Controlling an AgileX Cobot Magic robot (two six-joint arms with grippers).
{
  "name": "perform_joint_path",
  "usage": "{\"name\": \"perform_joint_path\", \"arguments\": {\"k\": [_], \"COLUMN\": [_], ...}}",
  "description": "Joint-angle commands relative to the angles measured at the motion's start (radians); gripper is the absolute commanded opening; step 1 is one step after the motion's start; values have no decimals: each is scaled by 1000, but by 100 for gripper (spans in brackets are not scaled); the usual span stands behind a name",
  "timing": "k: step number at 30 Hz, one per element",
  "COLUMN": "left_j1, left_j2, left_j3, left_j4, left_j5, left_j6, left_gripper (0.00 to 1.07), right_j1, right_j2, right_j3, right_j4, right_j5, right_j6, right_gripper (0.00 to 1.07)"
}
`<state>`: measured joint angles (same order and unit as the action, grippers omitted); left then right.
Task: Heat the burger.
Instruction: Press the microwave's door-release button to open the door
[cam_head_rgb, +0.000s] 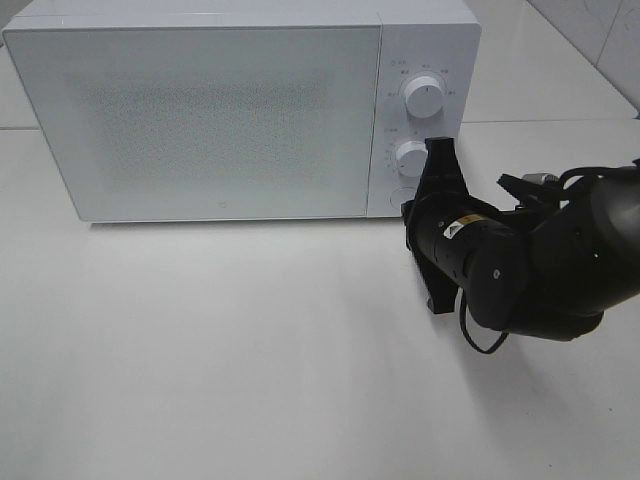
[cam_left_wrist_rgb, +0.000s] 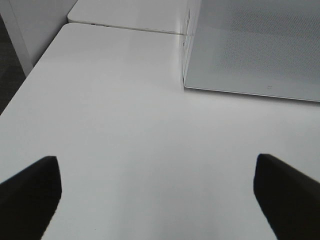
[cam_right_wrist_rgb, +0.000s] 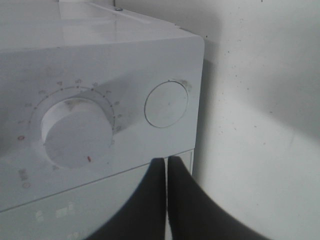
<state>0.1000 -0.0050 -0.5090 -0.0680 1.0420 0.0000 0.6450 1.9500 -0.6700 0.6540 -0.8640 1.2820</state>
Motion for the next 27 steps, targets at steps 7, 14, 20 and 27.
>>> {"name": "perform_joint_path", "arguments": {"k": [7, 14, 20, 27], "left_j1": [4, 4, 4, 4], "left_j2": [-19, -19, -19, -19], "left_j3": [4, 4, 4, 4], "left_j4": [-10, -10, -10, -10], "left_j5": [-7, -7, -7, -7], "left_j6": [0, 0, 0, 0], "left_gripper": [100, 100, 100, 100], "right_j1": [-66, -89, -113, -124], "right_j2": [70, 119, 156, 183], "right_j3": [-86, -138, -187, -215], "right_j4": [-62, -97, -105, -104], "right_j5": [44, 62, 71, 78], "right_j6": [45, 69, 75, 71], "right_gripper": [0, 0, 0, 0]}}
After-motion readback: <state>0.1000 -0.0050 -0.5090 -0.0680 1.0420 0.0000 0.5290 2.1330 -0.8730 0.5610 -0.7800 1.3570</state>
